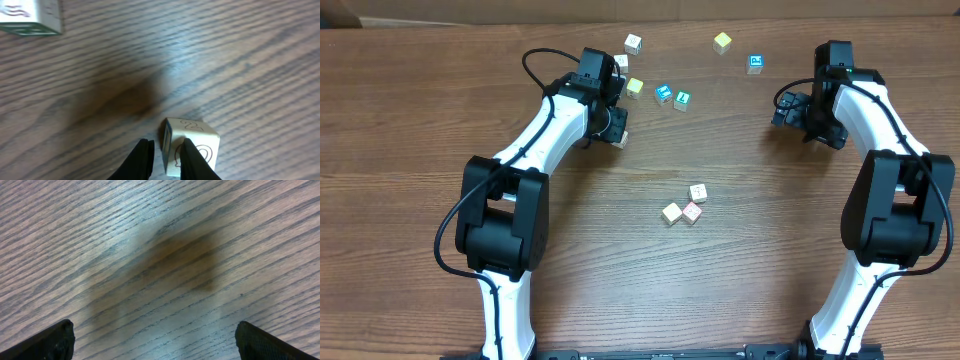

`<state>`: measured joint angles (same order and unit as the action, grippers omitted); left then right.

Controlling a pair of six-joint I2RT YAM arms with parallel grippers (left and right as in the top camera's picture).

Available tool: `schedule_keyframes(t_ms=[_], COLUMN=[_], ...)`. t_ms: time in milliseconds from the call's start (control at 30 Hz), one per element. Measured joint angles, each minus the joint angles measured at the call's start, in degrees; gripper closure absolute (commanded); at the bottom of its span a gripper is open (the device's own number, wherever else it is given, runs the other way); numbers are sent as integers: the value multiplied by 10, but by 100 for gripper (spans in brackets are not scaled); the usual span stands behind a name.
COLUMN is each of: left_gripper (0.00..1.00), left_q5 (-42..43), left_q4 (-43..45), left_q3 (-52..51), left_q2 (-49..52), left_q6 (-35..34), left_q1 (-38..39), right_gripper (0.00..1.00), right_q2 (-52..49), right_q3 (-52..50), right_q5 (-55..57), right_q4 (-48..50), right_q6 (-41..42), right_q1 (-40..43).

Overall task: Form a circle
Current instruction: 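Lower the left gripper around the pretzel 2 block and close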

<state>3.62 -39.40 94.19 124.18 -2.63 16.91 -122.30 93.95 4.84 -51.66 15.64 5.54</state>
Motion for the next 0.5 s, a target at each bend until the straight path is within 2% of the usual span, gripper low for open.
schedule_keyframes(t_ms=[500], left_gripper=[81], left_q5=[-31], left_q4=[2], left_q3=[0], left_q2=[-1], left_q6=[-9], left_q1=[0], right_gripper=[0], right_q2=[0], right_q3=[0], right_q5=[0], right_q4=[0], right_q6=[0], right_q1=[0])
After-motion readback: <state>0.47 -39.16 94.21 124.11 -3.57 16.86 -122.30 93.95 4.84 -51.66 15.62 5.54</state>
